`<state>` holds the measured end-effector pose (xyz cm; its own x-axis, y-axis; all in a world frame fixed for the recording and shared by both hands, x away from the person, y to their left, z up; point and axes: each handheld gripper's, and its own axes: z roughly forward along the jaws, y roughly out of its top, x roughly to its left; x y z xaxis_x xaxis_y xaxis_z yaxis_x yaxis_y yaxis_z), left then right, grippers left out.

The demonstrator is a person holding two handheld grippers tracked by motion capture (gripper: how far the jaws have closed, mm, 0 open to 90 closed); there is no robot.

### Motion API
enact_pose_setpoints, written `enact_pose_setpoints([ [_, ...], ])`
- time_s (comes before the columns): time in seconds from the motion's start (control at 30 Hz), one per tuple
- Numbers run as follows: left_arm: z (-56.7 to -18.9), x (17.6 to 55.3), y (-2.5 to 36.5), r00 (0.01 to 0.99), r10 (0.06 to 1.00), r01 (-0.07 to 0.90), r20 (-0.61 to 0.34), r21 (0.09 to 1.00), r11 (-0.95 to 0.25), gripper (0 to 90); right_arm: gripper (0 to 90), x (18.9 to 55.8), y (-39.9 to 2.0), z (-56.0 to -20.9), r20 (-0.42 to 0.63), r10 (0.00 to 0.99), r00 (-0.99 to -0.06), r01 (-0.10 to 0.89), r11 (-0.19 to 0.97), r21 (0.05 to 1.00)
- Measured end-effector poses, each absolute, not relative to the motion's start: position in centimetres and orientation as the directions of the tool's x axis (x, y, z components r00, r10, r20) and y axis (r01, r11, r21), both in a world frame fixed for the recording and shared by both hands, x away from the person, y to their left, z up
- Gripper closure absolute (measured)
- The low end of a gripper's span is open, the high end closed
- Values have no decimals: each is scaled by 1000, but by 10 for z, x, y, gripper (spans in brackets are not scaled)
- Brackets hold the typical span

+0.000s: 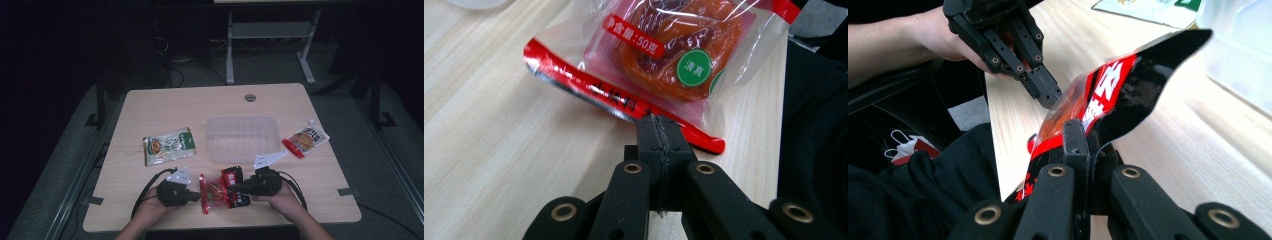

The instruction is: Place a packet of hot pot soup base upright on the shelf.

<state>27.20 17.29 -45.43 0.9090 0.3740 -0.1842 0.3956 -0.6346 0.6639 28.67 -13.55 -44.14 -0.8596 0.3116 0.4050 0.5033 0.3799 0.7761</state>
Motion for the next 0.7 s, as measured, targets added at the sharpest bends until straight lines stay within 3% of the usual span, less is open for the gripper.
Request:
enact_pose_setpoints([
  [0.7,-446,272,183,907,377,394,-187,691,-606,855,899,281,-145,-424,350,298,-888,444,358,821],
])
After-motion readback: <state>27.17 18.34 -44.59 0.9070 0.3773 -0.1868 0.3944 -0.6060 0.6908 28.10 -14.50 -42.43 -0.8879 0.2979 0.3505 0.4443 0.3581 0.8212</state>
